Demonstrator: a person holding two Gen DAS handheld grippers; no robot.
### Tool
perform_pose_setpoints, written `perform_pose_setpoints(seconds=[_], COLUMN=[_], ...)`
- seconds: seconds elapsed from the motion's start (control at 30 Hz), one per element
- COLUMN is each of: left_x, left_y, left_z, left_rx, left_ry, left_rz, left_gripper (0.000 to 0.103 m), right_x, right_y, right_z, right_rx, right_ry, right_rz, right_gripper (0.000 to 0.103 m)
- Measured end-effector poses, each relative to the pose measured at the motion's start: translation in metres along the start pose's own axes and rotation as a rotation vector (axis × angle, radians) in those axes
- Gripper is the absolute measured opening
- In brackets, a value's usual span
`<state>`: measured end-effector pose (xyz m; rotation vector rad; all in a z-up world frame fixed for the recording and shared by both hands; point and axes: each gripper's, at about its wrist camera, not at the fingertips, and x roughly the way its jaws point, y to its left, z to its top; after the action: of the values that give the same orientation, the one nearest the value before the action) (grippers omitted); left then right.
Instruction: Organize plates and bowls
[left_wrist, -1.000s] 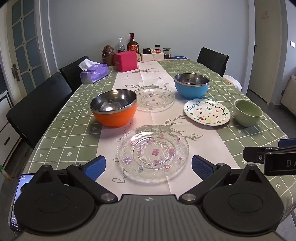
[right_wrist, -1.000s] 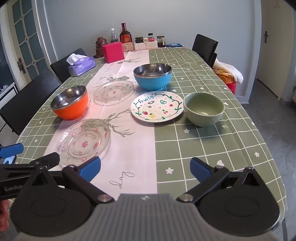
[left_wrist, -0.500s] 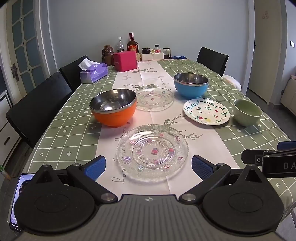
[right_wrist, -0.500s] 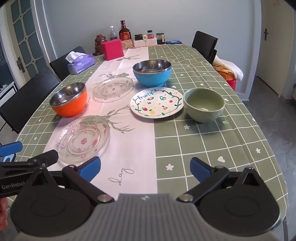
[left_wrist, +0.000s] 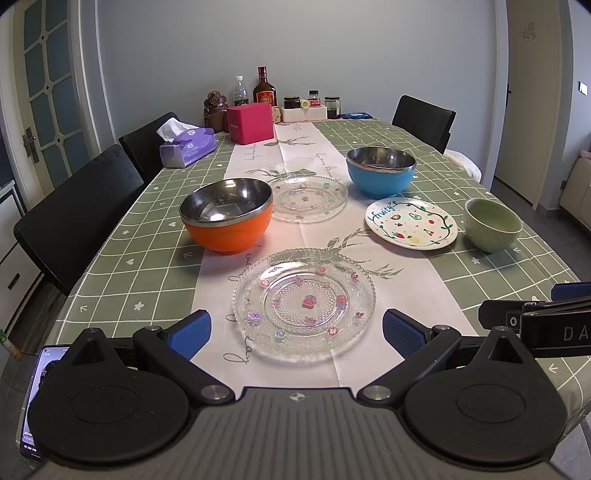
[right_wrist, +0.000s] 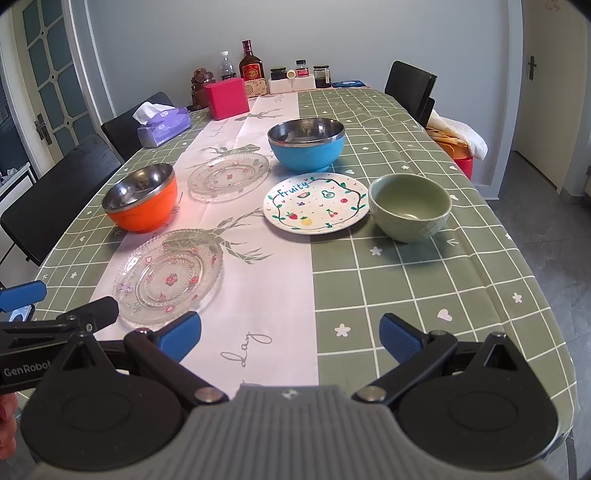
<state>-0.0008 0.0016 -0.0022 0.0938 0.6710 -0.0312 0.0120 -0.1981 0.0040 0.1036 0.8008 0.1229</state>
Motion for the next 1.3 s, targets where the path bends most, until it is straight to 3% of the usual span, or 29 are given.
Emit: perform_pose_setpoints(seconds=[1.3], left_x=[-0.0041], left_y=[0.0011], left_z=[0.0013], left_rx=[-0.008], left_ry=[-0.005], left_rz=[0.004], left_gripper=[0.103], right_x=[0.0015], right_y=[0.0060], right_z=[0.0019], right_rx=[-0.018], right_ry=[0.011], right_rz=[0.011], right_gripper=[0.101])
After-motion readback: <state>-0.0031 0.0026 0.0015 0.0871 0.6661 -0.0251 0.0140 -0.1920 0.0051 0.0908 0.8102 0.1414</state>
